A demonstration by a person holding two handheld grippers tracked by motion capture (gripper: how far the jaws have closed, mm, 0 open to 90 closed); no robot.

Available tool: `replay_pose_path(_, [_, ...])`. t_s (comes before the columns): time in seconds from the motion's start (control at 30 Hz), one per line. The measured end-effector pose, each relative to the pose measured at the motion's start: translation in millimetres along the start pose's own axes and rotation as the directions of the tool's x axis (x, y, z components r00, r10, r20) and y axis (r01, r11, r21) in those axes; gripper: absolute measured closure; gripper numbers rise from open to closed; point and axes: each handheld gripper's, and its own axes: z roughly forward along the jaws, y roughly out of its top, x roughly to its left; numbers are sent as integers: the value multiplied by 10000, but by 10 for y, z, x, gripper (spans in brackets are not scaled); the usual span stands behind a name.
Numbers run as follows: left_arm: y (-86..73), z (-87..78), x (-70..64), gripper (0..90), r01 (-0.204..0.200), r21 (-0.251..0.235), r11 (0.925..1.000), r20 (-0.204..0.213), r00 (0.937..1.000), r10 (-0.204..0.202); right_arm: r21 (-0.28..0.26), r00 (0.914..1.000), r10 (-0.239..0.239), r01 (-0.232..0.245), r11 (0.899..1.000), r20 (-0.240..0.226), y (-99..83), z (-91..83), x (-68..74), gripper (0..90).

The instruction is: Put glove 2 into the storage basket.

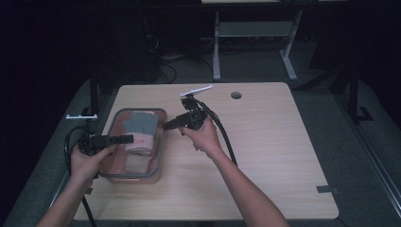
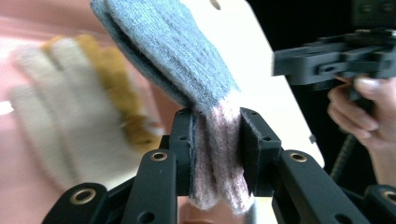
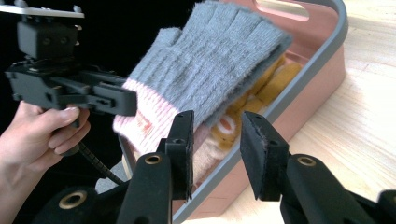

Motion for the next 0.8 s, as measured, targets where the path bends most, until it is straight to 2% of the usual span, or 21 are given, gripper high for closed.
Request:
replay_pose_path(0.2, [-58, 32, 185, 688, 408, 404, 9984, -290, 9988, -396, -27, 9999, -11, 11, 10000, 108, -17, -45, -18, 642])
replay_pose_path(0.5, [-116, 109, 302, 678, 908, 993, 9909, -713, 9939, -840, -29, 9996, -19, 20, 10000, 269, -62, -111, -48, 633])
replay_pose_path(0.57, [-123, 111, 315, 671, 919, 1034, 9904, -736, 9937, -845, -30, 9996, -27, 28, 10000, 264, -67, -118, -52, 631])
replay_pose_path(0.63, [-132, 120, 335, 657, 915, 1197, 9886, -978, 9920, -799, -52, 9994, 28, -26, 10000, 339, -86, -147, -72, 626])
replay_pose_path(0.73, [-124, 124, 333, 630, 901, 1371, 9864, -1095, 9911, -753, -36, 9993, 27, -25, 10000, 377, -93, -160, -83, 622])
replay_pose_path(0.77, [-109, 129, 324, 615, 744, 1490, 9860, -1339, 9895, -545, -55, 9993, 19, -16, 10000, 379, -97, -175, -83, 619])
replay_pose_path(0.8, [-109, 129, 324, 605, 744, 1490, 9860, -1339, 9895, -545, -67, 9992, -7, 9, 10000, 388, -98, -179, -84, 618])
